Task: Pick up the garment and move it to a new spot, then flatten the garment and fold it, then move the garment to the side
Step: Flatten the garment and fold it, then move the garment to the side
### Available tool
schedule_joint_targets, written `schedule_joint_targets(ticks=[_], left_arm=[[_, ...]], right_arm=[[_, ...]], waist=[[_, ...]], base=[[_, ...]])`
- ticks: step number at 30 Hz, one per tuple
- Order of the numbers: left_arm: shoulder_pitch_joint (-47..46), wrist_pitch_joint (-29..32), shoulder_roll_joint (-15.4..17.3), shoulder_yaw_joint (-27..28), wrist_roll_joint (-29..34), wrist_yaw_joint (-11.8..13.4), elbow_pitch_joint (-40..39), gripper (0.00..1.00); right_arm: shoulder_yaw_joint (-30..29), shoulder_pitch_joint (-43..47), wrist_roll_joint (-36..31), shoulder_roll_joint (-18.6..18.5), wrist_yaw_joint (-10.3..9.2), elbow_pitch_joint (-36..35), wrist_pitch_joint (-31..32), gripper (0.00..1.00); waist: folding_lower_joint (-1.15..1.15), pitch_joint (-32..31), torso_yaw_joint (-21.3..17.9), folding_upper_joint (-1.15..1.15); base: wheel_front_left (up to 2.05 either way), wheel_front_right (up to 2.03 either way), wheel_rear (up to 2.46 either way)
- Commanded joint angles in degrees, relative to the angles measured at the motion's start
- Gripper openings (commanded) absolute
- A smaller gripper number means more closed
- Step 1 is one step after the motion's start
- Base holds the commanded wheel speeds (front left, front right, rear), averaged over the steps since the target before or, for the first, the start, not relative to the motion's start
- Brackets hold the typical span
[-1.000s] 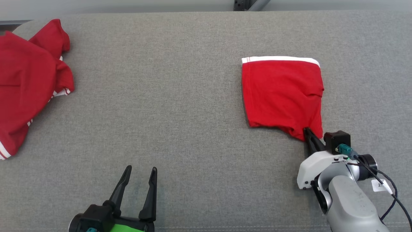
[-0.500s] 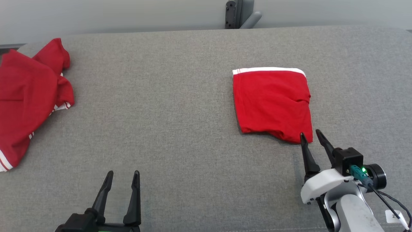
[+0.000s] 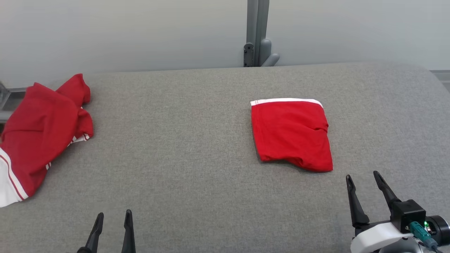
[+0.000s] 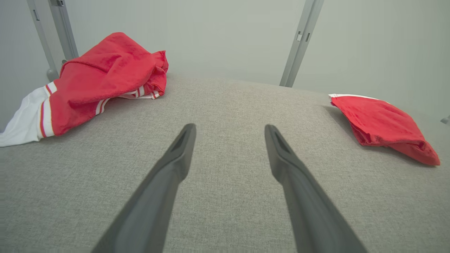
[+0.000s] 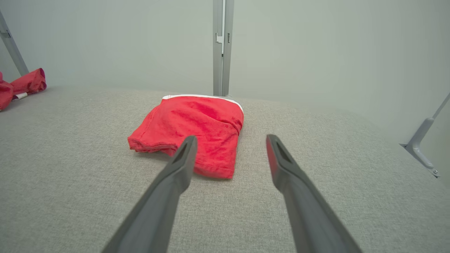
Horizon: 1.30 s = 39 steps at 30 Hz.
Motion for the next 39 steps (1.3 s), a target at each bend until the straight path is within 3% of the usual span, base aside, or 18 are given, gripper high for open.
schedule_joint_targets(ticks=[1, 23, 28, 31, 37, 39], left_arm=[[0.0, 0.0, -0.1, 0.5, 0.4, -0.3, 0.9, 1.0], [-5.2, 0.0, -0.3, 1.0, 1.0, -1.5, 7.1, 1.0], [-6.0, 0.0, -0.3, 1.0, 0.5, -1.5, 6.5, 1.0], [-7.0, 0.0, -0.3, 0.2, 0.1, -1.5, 5.9, 1.0], [-9.8, 0.0, -0.1, -1.6, -0.8, -1.5, 5.7, 1.0], [-10.3, 0.0, -0.1, -1.9, -0.8, -1.5, 5.8, 1.0]], right_arm=[[-0.8, 1.2, -0.1, -0.2, -0.09, -0.3, 0.0, 1.0], [-2.9, 1.5, -1.2, 1.8, -0.09, 1.0, 0.0, 1.0], [-2.7, -2.3, 4.7, 2.0, -0.06, 2.8, 0.1, 1.0], [-3.8, -8.0, 7.3, 1.4, -0.06, 3.2, 5.2, 1.0], [-5.2, -20.8, 12.1, -1.6, -0.06, 6.8, 26.7, 1.0], [-5.4, -22.6, 12.0, -2.3, -0.06, 7.7, 29.0, 1.0]], waist=[[0.0, -0.9, 1.0, 0.0], [0.0, 0.5, -0.5, 0.0], [0.0, 2.2, -0.3, 0.0], [0.0, 4.4, 0.1, 0.0], [0.0, 9.5, 1.6, 0.0], [0.0, 10.3, 2.0, 0.0]], base=[[0.0, 0.0, 0.0], [0.0, 0.0, 0.0], [0.0, 0.0, 0.0], [0.0, 0.0, 0.0], [0.0, 0.0, 0.0], [0.0, 0.0, 0.0]])
